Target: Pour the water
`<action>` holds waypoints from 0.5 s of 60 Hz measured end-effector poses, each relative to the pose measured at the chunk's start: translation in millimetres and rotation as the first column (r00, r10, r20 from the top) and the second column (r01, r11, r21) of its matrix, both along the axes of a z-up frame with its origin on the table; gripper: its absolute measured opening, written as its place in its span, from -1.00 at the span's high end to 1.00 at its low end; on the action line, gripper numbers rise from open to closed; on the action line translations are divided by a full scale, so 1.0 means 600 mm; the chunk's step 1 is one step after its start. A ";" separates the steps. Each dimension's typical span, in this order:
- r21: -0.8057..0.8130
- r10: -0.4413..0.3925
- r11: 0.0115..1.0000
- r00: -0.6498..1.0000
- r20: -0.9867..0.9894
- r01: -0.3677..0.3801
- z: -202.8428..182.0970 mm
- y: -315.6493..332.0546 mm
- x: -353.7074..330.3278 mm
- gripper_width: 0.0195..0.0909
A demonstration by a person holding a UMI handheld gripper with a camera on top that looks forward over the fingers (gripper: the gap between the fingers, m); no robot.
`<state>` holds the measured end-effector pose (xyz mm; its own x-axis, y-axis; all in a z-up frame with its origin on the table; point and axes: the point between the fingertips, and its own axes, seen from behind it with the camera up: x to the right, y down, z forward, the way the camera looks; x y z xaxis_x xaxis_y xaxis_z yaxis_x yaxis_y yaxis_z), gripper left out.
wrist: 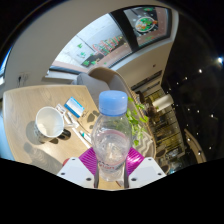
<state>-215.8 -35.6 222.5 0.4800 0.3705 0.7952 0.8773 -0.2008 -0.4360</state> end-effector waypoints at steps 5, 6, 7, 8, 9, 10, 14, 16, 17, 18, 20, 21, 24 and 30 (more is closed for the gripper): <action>-0.064 -0.041 0.998 0.967 -0.252 0.026 0.001 0.002 0.014 0.61; -0.077 -0.050 0.997 0.953 -0.298 0.028 -0.001 0.003 0.016 0.61; -0.087 -0.062 0.996 0.938 -0.342 0.034 -0.003 -0.001 0.014 0.61; -0.099 -0.069 0.995 0.922 -0.381 0.034 -0.007 0.003 0.017 0.61; -0.109 -0.078 0.993 0.905 -0.419 0.035 -0.012 0.006 0.019 0.61; -0.119 -0.086 0.992 0.887 -0.453 0.035 -0.016 0.008 0.022 0.61; -0.159 -0.115 0.987 0.819 -0.562 0.030 -0.036 0.007 0.024 0.61; -0.175 -0.122 0.984 0.790 -0.601 0.019 -0.052 0.012 0.023 0.61; -0.183 -0.126 0.983 0.775 -0.619 0.014 -0.060 0.014 0.022 0.61; -0.191 -0.131 0.981 0.761 -0.636 0.009 -0.068 0.016 0.022 0.61; -0.209 -0.140 0.978 0.735 -0.664 -0.003 -0.085 0.018 0.020 0.61; -0.220 -0.146 0.975 0.723 -0.675 -0.008 -0.094 0.018 0.021 0.61; -0.239 -0.166 0.971 0.695 -0.700 -0.009 -0.123 0.021 0.023 0.60; -0.261 -0.191 0.965 0.647 -0.738 -0.012 -0.173 0.031 0.025 0.61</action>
